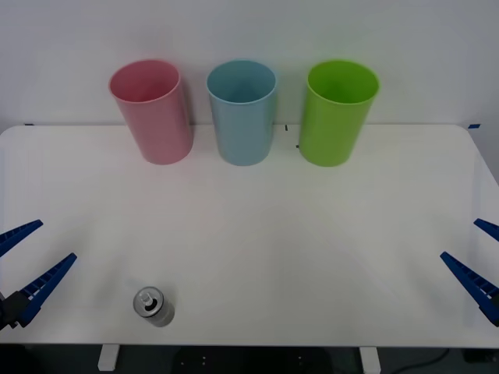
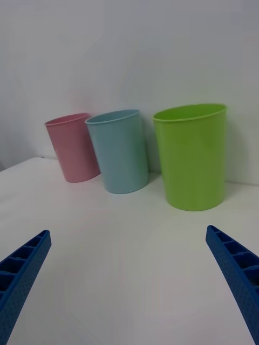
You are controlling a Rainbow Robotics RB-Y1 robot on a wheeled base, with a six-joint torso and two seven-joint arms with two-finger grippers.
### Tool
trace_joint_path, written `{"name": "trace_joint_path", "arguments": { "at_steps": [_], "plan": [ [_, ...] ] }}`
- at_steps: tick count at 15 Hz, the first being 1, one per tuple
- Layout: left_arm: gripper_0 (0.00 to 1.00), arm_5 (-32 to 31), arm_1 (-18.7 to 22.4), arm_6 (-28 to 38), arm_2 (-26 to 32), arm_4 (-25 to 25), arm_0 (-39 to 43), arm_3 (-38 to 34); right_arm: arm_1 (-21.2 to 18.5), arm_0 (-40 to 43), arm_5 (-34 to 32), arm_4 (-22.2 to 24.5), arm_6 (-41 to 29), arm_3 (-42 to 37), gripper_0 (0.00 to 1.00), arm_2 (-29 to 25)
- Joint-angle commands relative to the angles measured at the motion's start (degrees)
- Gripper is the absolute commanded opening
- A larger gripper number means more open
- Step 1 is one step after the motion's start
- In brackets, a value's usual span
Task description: Grasp the object on the table and drop it into the matching bin: aluminum can to the light blue bin, PET bottle to the pink bin.
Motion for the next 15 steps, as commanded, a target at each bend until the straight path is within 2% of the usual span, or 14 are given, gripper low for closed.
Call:
{"name": "trace_joint_path", "arguments": {
  "at_steps": [1,7,11,15],
  "plan": [
    [1.00,0.0,0.0,0.0,0.0,0.0,0.0,0.0,0.0,0.0,0.0,0.0,0.0,0.0,1.00,0.0],
    [1.00,0.6,2.8,0.0,-0.5,-0.5,-0.8,-0.5,0.0,0.0,0.0,0.0,0.0,0.0,1.00,0.0],
    [1.00,-0.7,3.0,-0.7,-0.4,0.8,2.4,-0.5,0.0,0.0,0.0,0.0,0.0,0.0,1.00,0.0],
    [1.00,-2.5,5.9,-2.4,-1.0,1.7,6.5,-0.5,0.0,0.0,0.0,0.0,0.0,0.0,1.00,0.0]
  ]
}}
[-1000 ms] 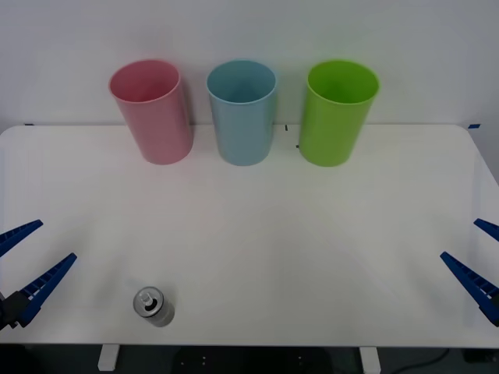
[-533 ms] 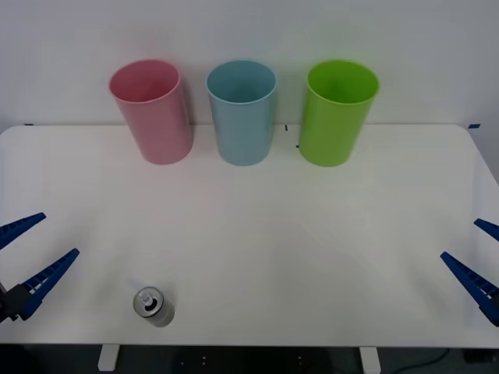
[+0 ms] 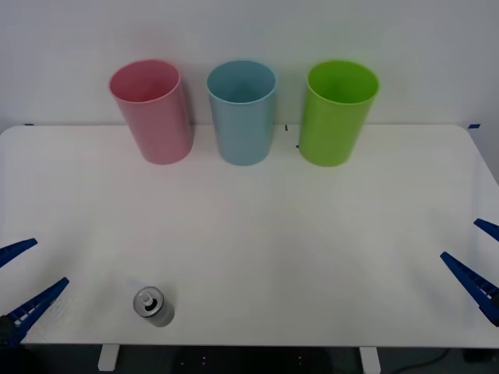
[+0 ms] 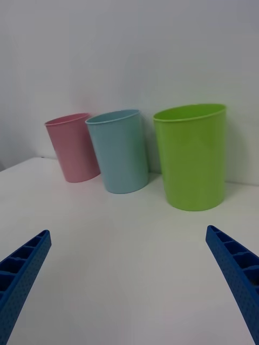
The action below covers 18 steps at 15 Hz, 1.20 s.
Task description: Grasp the object on the table and drop it into the matching bin: aluminum can to the light blue bin, PET bottle to the pink bin.
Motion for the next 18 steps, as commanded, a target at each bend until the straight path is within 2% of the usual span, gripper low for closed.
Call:
{"name": "trace_joint_path", "arguments": {
  "at_steps": [1,7,10,18],
  "plan": [
    [1.00,-1.1,2.0,-1.2,-0.7,0.8,2.4,0.0,0.0,0.0,0.0,0.0,0.0,0.0,1.00,0.0],
    [1.00,-2.1,3.1,-11.3,-4.3,0.9,7.0,0.1,0.0,0.0,0.0,0.0,0.0,0.0,1.00,0.0],
    [1.00,-2.1,3.1,-13.1,-6.3,1.0,8.6,0.6,0.0,0.0,0.0,0.0,0.0,0.0,1.00,0.0],
    [1.00,-2.1,3.0,-25.6,-13.9,3.5,7.2,10.4,0.0,0.0,0.0,0.0,0.0,0.0,1.00,0.0]
  ]
}}
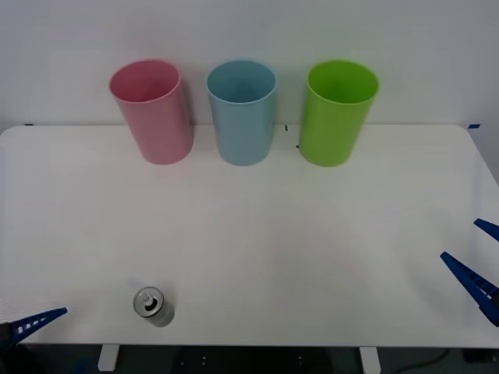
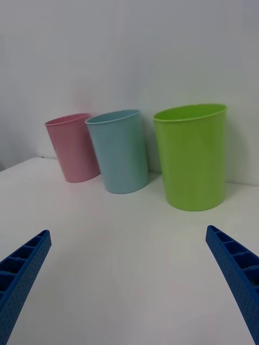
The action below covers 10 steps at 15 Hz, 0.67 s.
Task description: Grasp the object on the table and drop it into the matching bin: aluminum can to the light blue bin, PET bottle to the pink bin.
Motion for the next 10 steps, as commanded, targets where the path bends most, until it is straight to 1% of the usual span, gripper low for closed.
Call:
{"name": "trace_joint_path", "arguments": {
  "at_steps": [1,3,6,8,10],
  "plan": [
    [1.00,0.8,-0.5,-2.7,-2.2,0.4,-0.3,1.1,0.0,0.0,0.0,0.0,0.0,0.0,1.00,0.0],
    [1.00,1.2,-2.1,-3.9,-2.5,-0.2,-0.7,1.8,0.0,0.0,0.0,0.0,0.0,0.0,1.00,0.0],
    [1.00,1.3,-4.8,-8.5,-3.5,-0.8,-2.9,5.0,0.0,0.0,0.0,0.0,0.0,0.0,1.00,0.0],
    [1.00,1.3,-5.5,-11.4,-4.8,-0.7,-5.4,8.3,0.0,0.0,0.0,0.0,0.0,0.0,1.00,0.0],
    [1.00,1.8,-5.5,-12.4,-6.2,-0.8,-7.6,10.4,0.0,0.0,0.0,0.0,0.0,0.0,1.00,0.0]
  ]
}}
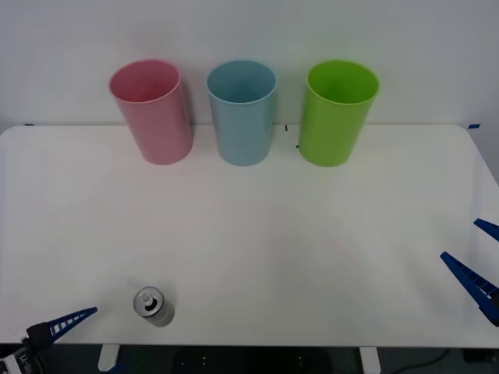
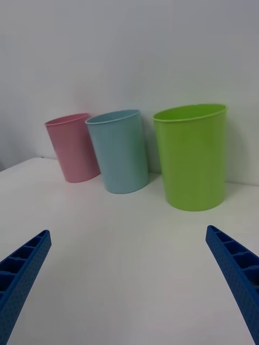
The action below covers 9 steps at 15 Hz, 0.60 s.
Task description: Grasp the object on the table and drop it into the matching bin: aluminum can to the light blue bin, PET bottle to the pink bin.
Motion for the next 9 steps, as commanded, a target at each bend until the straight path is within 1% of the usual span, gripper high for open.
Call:
{"name": "trace_joint_path", "arguments": {
  "at_steps": [1,4,5,9],
  "plan": [
    [1.00,1.1,0.0,-1.5,-1.8,-0.1,-2.3,1.9,0.0,0.0,0.0,0.0,0.0,0.0,1.00,0.0],
    [1.00,2.9,-0.5,-2.6,-3.4,-0.2,-3.8,1.9,0.0,0.0,0.0,0.0,0.0,0.0,1.00,0.0],
    [1.00,3.3,-1.0,-2.9,-3.4,-1.1,-4.3,2.0,0.0,0.0,0.0,0.0,0.0,0.0,1.00,0.0],
    [1.00,4.3,-4.6,-3.0,-2.9,-4.5,-6.2,2.1,0.0,0.0,0.0,0.0,0.0,0.0,1.00,0.0]
  ]
}}
